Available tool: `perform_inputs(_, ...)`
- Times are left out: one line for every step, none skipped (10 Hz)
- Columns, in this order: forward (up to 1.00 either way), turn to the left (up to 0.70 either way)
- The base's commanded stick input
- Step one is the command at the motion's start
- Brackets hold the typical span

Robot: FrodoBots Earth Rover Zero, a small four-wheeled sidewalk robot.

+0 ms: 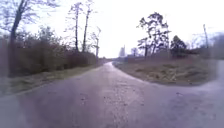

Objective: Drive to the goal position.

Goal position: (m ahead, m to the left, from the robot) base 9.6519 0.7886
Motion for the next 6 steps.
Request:
perform_inputs(1.0, -0.4)
perform_inputs(1.0, -0.23)
perform_inputs(1.0, 0.0)
perform_inputs(1.0, 0.0)
perform_inputs(1.0, 0.0)
perform_inputs(1.0, 0.0)
